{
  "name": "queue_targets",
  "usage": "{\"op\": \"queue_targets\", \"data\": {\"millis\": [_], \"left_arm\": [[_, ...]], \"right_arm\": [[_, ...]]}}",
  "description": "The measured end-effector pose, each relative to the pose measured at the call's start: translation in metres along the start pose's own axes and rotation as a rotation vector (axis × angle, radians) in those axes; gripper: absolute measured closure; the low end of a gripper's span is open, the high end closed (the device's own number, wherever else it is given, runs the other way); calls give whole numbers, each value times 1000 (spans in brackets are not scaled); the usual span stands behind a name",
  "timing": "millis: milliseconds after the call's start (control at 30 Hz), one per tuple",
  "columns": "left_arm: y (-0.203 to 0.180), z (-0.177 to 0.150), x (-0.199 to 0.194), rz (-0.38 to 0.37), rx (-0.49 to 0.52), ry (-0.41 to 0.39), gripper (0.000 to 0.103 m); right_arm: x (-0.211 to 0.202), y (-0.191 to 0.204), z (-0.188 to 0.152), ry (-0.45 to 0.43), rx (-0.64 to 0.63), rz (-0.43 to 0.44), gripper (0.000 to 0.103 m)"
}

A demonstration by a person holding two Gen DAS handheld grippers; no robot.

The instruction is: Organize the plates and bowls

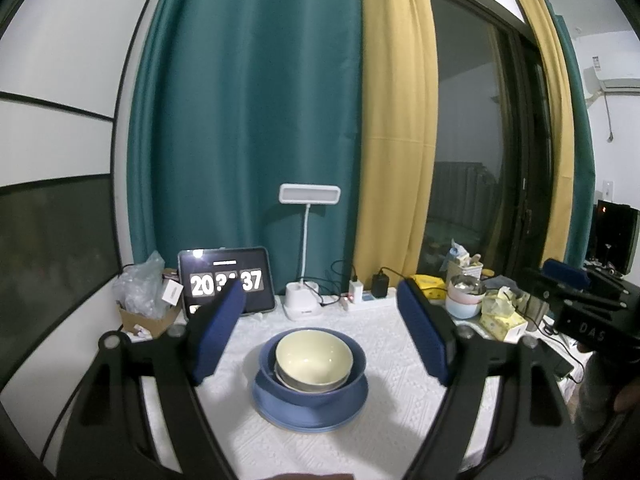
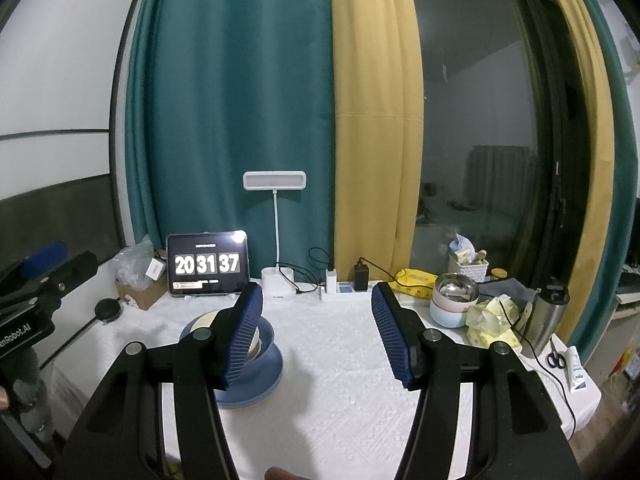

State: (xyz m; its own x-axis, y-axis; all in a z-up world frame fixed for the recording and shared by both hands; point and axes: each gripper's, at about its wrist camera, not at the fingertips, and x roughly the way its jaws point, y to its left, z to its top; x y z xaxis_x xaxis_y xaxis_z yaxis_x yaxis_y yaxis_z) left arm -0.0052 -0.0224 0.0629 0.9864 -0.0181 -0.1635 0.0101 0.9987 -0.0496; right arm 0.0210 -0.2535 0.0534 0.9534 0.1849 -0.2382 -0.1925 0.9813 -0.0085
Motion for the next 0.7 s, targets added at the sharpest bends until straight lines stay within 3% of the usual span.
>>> {"op": "queue_targets", "data": {"millis": [700], "left_arm": [[-4,-1,0,3,6,12,23]], "right_arm": [[-1,0,-1,1,1,3,43]]}}
